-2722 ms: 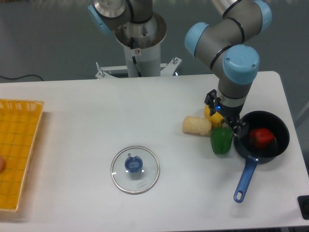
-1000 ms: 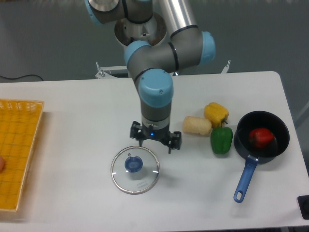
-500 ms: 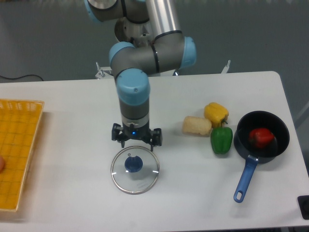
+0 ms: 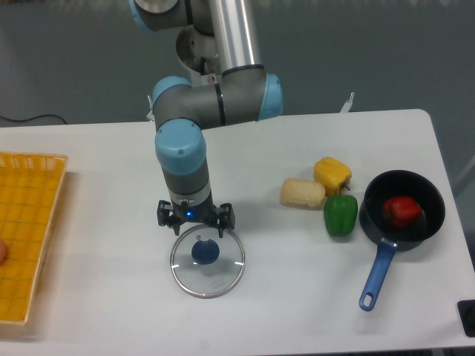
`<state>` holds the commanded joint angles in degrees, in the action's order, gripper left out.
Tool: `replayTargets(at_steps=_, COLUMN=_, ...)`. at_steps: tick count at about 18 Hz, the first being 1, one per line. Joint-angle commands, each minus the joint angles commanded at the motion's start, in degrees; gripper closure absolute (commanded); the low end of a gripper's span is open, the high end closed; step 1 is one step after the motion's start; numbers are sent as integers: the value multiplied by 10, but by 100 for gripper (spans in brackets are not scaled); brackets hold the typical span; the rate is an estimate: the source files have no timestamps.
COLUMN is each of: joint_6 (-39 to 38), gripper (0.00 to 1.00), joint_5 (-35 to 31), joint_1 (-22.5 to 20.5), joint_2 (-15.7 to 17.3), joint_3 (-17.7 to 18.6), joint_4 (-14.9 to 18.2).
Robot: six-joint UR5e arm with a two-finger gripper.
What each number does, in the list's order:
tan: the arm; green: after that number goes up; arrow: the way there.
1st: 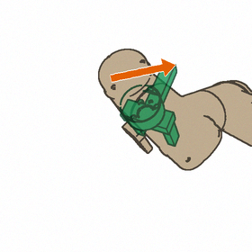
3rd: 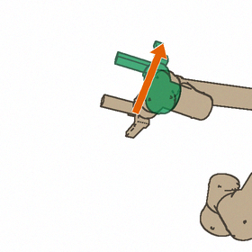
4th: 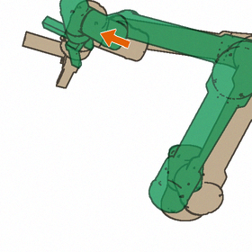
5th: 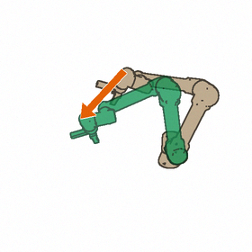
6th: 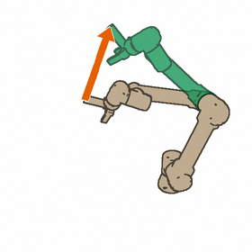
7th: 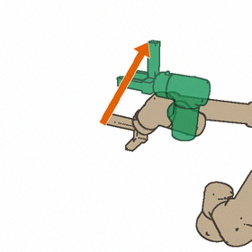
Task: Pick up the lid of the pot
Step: 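Lower the gripper onto the blue knob of the glass lid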
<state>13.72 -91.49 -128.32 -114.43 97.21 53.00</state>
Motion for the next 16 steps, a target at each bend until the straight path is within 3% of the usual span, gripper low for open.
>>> replayTargets(at_steps=16, joint_6=-23, gripper=0, joint_5=-16, joint_1=1, joint_2=-41, joint_3=-28, joint_4=0)
